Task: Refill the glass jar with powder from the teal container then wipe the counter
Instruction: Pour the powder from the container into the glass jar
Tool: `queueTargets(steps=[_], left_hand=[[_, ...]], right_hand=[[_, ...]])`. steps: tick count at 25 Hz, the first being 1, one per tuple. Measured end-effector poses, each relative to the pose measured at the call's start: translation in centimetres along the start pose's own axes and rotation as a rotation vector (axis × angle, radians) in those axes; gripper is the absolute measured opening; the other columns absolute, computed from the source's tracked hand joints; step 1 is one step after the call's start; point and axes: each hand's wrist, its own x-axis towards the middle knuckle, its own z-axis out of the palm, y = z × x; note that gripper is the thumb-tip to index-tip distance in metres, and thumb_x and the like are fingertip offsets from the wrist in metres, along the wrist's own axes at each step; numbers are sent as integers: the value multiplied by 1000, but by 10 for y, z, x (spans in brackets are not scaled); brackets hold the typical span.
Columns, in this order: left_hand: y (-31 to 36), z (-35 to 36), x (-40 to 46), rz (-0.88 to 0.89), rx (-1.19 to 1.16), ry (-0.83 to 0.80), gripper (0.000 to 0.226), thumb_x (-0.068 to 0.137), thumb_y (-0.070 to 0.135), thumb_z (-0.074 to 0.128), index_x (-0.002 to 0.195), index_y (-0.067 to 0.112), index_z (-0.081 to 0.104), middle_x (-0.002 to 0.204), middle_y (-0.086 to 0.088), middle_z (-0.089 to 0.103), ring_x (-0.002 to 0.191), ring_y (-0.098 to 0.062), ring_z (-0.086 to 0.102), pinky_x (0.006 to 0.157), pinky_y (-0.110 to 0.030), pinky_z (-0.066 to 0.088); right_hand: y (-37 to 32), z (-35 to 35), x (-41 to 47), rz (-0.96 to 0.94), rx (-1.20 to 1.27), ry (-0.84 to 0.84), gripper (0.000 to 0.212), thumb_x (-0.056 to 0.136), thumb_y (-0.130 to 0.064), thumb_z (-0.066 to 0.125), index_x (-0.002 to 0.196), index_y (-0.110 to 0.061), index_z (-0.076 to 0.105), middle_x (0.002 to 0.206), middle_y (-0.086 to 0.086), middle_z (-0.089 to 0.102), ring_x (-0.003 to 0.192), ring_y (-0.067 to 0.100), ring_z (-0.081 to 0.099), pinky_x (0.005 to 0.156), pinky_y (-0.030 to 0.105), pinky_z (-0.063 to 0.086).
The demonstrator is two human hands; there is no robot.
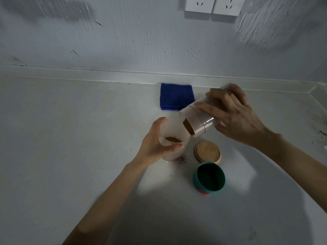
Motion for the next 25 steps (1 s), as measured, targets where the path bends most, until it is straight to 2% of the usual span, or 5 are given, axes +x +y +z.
queueTargets(steps=[3,7,18,21,25], left_hand=[[0,0,0,0,-10,-1,85,64,28,78,131,25,26,112,17,34,102,-2,36,57,0,36],[-1,-1,-2,3,-48,-8,83,64,27,79,129,25,27,113,15,37,102,-4,39,64,-6,34],[-3,-1,-1,13,-48,-10,84,65,28,78,131,24,26,117,13,38,105,-6,39,69,-7,33],[-3,-1,-1,12,-51,-11,85,65,28,78,132,24,26,126,7,41,108,-6,38,73,-12,35],[-5,0,0,16,-28,-11,86,64,32,78,132,24,25,135,4,39,113,-5,37,72,-6,31]], right_hand=[[-4,1,1,31,12,7,82,63,-3,74,128,-24,30,127,7,24,119,30,24,104,55,12],[-6,5,5,46,7,11,76,67,-5,71,129,-25,29,127,7,22,120,28,24,106,53,11],[-6,5,13,-22,-68,23,79,64,0,70,128,-28,32,128,8,23,119,27,25,106,53,14],[-5,5,14,-26,-79,28,80,65,0,69,129,-28,32,128,8,24,119,27,27,106,54,15],[-4,4,14,-37,-94,28,80,63,0,71,128,-27,34,127,11,27,118,28,28,105,55,15]])
